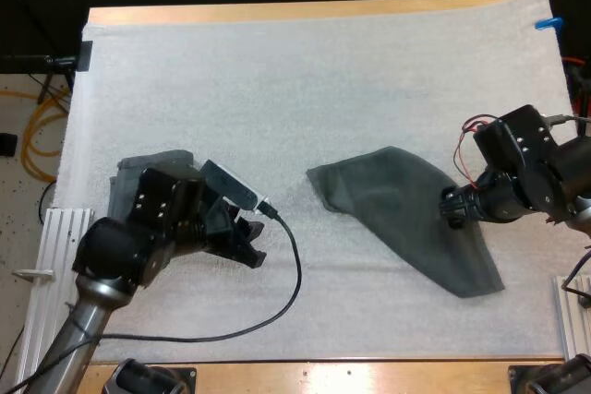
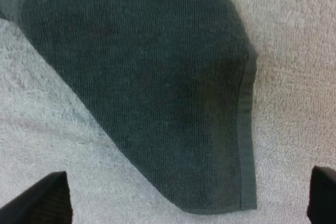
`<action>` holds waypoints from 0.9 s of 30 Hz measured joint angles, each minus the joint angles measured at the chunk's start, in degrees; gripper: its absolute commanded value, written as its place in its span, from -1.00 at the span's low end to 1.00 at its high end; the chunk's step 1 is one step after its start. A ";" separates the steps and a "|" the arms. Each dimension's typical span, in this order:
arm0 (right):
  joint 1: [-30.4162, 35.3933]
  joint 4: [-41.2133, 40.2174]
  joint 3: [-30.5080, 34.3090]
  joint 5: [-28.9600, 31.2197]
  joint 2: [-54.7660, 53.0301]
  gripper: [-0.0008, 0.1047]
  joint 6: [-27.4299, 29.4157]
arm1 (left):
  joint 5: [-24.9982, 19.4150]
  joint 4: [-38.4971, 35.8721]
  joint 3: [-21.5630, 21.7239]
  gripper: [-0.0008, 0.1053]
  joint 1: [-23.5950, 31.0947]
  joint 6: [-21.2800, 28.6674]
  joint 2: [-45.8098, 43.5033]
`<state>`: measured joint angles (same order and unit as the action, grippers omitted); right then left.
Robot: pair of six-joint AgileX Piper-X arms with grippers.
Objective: Pick towel from pile fold and stack
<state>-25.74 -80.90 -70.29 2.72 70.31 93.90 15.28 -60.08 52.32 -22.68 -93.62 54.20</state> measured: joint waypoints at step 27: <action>0.14 20.49 35.65 0.05 -0.14 0.23 -5.06 | 4.33 -4.26 0.00 -0.16 0.00 0.00 0.47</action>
<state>-25.60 -60.41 -34.64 2.77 70.17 88.83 19.62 -64.33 52.32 -22.68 -93.62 54.67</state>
